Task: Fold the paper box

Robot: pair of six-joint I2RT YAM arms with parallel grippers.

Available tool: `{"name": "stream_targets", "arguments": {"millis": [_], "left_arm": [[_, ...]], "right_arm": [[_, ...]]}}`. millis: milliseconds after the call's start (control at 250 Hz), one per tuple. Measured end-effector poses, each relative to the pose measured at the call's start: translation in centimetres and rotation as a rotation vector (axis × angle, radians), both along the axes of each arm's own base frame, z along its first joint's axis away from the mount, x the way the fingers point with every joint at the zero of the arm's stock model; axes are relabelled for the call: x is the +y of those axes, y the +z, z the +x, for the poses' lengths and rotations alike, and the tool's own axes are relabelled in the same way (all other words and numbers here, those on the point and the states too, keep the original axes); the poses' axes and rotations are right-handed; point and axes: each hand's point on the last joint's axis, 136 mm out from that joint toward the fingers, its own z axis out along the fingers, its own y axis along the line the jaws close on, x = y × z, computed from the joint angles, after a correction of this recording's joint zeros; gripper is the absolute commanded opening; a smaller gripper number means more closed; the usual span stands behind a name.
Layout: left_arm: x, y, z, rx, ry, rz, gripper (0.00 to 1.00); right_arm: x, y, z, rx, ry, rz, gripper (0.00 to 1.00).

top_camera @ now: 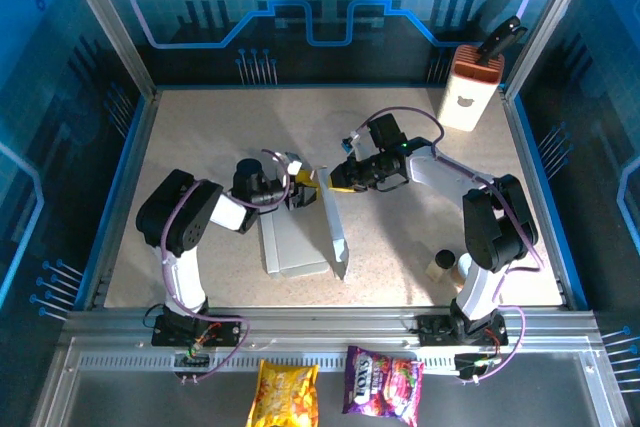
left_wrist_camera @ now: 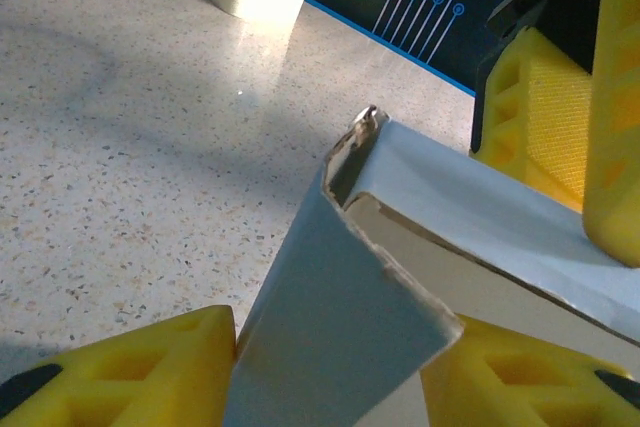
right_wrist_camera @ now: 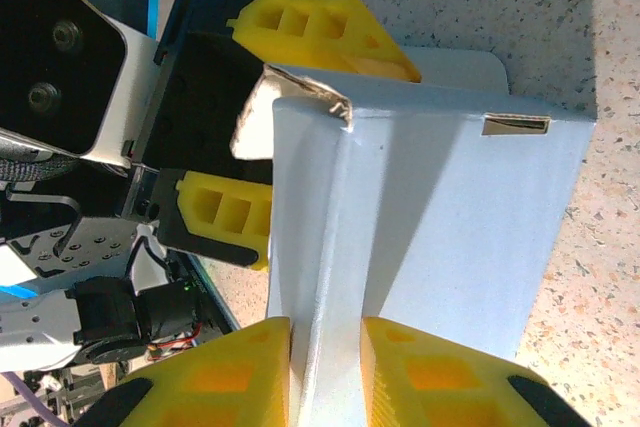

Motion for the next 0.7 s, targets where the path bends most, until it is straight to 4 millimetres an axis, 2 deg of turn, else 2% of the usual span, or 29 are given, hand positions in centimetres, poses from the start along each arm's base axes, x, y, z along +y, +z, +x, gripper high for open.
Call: {"name": "stream_targets", "arguments": {"millis": [48,100,192,252,472,703], "left_arm": [[0.0,-0.1,0.0,0.002,0.006,0.002,0.55],[0.0,-0.3,0.0,0.005,0.013,0.007,0.51],[0.2,-0.7,0.1,0.015,0.042,0.018,0.29],[0.6,-1.0,0.3,0.012,0.071,0.031,0.22],[1.7,-1.2,-0.6,-0.023,0.163,0.076,0.13],[2.1,-1.3,-2.9,-0.076,0.240,0.131,0.13]], "right_arm": [[0.0,0.0,0.0,0.000,0.000,-0.002,0.25],[0.0,0.0,0.1,-0.001,0.001,-0.003,0.24],[0.0,0.0,0.0,0.002,0.001,-0.005,0.24],[-0.1,-0.1,0.0,0.003,0.000,-0.007,0.24],[-0.1,0.1,0.2,0.000,-0.007,-0.019,0.25],[-0.1,0.1,0.5,-0.001,-0.009,-0.023,0.26]]}}
